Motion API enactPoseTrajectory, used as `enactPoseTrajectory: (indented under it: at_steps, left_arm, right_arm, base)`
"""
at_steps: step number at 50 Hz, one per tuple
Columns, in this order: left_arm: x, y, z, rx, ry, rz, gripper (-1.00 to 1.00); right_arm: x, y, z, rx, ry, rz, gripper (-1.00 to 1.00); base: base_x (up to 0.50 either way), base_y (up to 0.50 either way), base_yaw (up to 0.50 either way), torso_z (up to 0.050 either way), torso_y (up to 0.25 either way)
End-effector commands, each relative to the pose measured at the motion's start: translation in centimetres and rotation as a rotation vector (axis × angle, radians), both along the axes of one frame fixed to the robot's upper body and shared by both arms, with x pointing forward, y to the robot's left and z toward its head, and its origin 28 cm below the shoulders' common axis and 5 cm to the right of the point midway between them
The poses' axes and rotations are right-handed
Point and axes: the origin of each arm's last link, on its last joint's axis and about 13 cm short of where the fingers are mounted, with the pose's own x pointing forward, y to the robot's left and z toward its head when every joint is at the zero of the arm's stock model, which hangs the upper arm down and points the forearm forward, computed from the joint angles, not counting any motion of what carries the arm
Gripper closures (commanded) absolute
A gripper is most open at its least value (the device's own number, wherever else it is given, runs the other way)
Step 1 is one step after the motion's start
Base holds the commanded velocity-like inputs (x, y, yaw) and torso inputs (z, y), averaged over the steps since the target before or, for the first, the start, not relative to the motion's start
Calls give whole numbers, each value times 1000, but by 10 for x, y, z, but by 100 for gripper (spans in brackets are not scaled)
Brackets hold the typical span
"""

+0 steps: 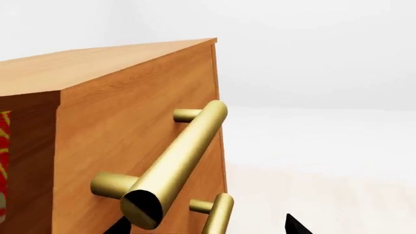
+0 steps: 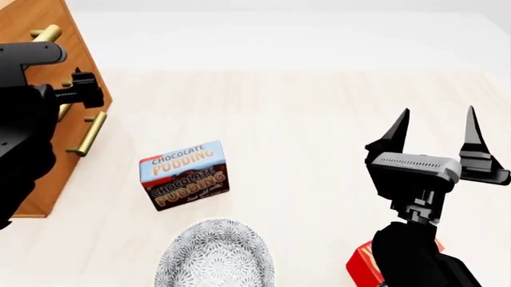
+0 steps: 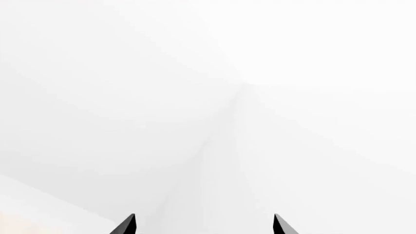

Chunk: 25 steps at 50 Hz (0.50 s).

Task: Put the butter at the front in the top drawer of the cabinet and close it.

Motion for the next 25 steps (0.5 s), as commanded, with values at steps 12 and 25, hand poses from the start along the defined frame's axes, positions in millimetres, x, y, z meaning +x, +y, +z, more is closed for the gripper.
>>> enactPoseTrajectory:
  at_steps: [12,25]
  left_arm:
    - [-19,30,13,134,-15,151,-100]
    - [-27,19,11,133,-19,59,-100]
  right_arm:
    - [-1,-1,-3,12,1,0,-100]
    - [-2,-1,-4,19,-1,-1,-100]
  base:
    - [0,0,0,0,4]
    - [0,0,0,1,2]
